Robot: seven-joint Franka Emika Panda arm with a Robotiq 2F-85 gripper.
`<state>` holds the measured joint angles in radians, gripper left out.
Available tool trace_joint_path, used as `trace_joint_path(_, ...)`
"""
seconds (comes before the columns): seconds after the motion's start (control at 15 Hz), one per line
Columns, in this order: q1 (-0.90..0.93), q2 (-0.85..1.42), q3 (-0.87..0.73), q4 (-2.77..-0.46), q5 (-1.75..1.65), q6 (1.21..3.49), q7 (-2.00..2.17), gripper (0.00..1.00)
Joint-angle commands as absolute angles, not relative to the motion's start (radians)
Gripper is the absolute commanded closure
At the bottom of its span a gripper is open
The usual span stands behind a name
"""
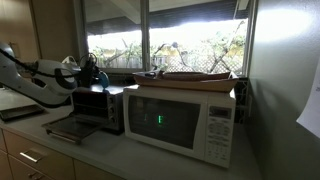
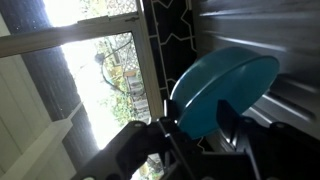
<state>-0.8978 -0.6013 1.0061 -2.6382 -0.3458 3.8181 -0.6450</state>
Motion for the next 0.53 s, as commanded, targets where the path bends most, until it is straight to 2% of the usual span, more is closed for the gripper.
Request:
trace_joint_path(0.0, -0.769, -0.530, 0.910, -2.660, -0.368, 3.746, -0.725, 0.49)
trace_joint_path(0.47, -0.626, -0.522, 0.767, -2.659, -0.490, 3.647, -0.698, 0.44)
